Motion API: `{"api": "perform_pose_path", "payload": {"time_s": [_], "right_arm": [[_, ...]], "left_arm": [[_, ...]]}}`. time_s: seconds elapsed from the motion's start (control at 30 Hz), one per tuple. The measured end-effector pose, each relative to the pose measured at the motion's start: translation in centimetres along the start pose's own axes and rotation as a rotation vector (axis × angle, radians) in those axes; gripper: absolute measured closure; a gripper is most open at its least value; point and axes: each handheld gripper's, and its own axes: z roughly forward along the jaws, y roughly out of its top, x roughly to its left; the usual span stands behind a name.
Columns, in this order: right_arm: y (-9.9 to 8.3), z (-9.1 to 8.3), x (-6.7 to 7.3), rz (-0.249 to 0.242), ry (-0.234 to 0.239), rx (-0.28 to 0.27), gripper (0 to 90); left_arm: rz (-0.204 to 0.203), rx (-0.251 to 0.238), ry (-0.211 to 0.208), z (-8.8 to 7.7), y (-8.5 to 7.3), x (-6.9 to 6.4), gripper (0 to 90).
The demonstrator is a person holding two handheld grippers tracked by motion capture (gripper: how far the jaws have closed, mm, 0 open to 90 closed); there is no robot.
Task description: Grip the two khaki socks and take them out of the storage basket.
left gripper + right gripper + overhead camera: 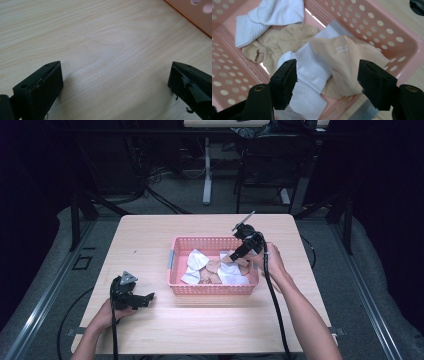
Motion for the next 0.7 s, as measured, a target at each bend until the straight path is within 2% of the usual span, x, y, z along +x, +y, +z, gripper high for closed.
{"api": "perform_pose_path", "payload": {"time_s": [0.03,0.1,0.33,0.37,0.4,0.43,0.47,0.53,0.7], "right_arm": [[0.3,0.8,0.0,0.004,-0.014,0.021,36.0],[0.3,1.1,-0.1,0.009,-0.014,0.018,37.3],[1.0,3.2,-0.5,0.012,-0.065,0.073,56.2],[1.1,3.4,-0.6,0.002,-0.081,0.101,60.0],[1.1,3.8,-0.5,0.019,-0.080,0.081,66.6],[1.2,3.9,-0.6,0.007,-0.083,0.103,69.9],[1.2,4.0,-0.6,0.000,-0.097,0.106,77.7],[1.3,3.9,-0.5,0.003,-0.097,0.098,85.4],[1.1,2.9,-0.4,0.002,-0.082,0.062,86.9]], "left_arm": [[0.000,-0.001,0.000,0.0,0.0,0.0,0.0],[0.001,0.000,0.000,0.0,0.0,0.0,0.0],[0.002,-0.002,-0.003,0.0,0.0,0.0,0.0],[0.002,-0.002,-0.003,0.0,0.0,0.0,0.0],[0.002,-0.002,-0.004,0.0,0.0,0.0,0.0],[0.002,-0.002,-0.004,0.0,0.0,0.0,0.0],[0.003,-0.002,-0.004,0.0,0.0,0.0,0.0],[0.003,-0.002,-0.004,0.0,0.0,0.0,0.0],[0.004,-0.002,-0.004,0.0,0.0,0.0,0.0]]}}
